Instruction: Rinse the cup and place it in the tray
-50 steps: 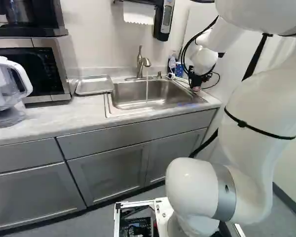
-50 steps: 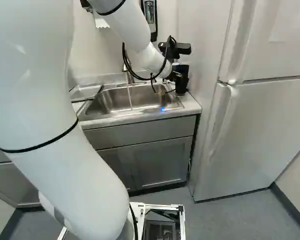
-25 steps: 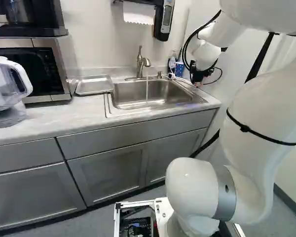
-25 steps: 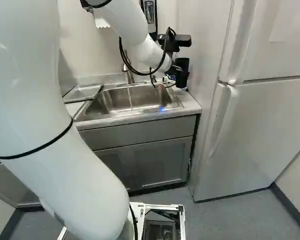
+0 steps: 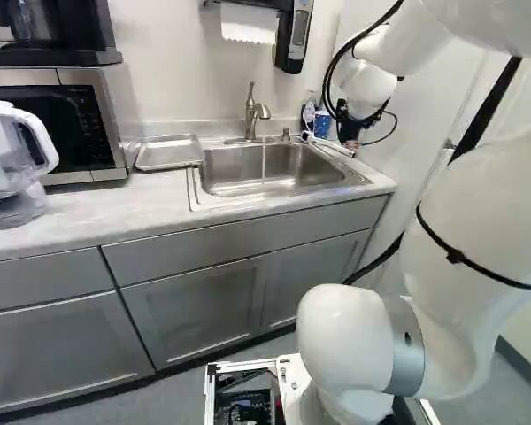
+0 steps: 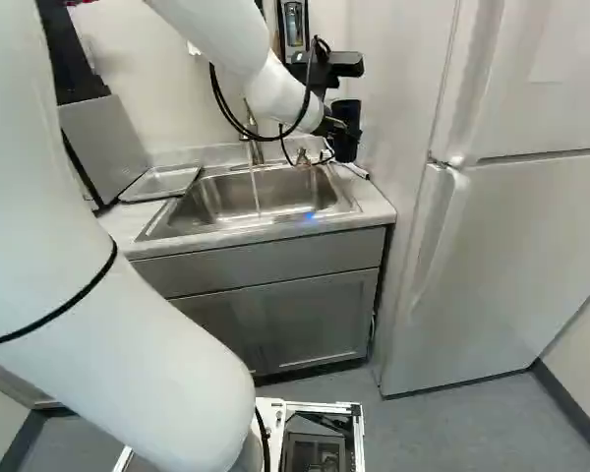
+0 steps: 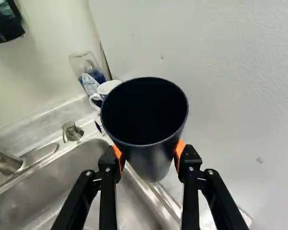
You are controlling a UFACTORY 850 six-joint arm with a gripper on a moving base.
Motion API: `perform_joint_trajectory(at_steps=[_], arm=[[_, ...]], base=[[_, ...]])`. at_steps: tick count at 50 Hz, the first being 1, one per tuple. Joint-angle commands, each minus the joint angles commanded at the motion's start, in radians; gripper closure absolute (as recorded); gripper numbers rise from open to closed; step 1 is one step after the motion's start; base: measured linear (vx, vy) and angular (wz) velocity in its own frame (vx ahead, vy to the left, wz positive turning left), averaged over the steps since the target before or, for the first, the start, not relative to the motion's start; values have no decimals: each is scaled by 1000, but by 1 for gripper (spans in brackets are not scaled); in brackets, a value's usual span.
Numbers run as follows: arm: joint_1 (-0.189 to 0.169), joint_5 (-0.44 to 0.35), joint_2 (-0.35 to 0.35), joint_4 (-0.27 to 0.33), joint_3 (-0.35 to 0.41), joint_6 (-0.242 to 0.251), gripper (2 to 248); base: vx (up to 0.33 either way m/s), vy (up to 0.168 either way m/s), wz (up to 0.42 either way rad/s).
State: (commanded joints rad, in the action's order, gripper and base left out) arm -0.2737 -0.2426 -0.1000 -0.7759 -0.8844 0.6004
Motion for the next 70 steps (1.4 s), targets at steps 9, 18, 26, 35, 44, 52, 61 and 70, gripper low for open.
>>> perform_joint_trajectory(at_steps=[9, 18, 26, 35, 44, 52, 61, 70], arm=[[24, 0, -31, 0, 29, 0, 129], [51, 0, -54, 0, 51, 0, 129], [72, 0, -57, 0, 62, 0, 129], [92, 0, -48, 0, 72, 0, 129], [105, 0, -40, 0, 83, 0, 129], [109, 0, -28, 0, 90, 0, 129], [109, 0, -13, 0, 96, 0, 129], [109, 0, 4, 0, 100, 0, 129]], base=[[0, 0, 0], [0, 0, 0], [0, 0, 0], [0, 0, 0], [0, 0, 0], [0, 0, 0], [0, 0, 0], [0, 0, 0]])
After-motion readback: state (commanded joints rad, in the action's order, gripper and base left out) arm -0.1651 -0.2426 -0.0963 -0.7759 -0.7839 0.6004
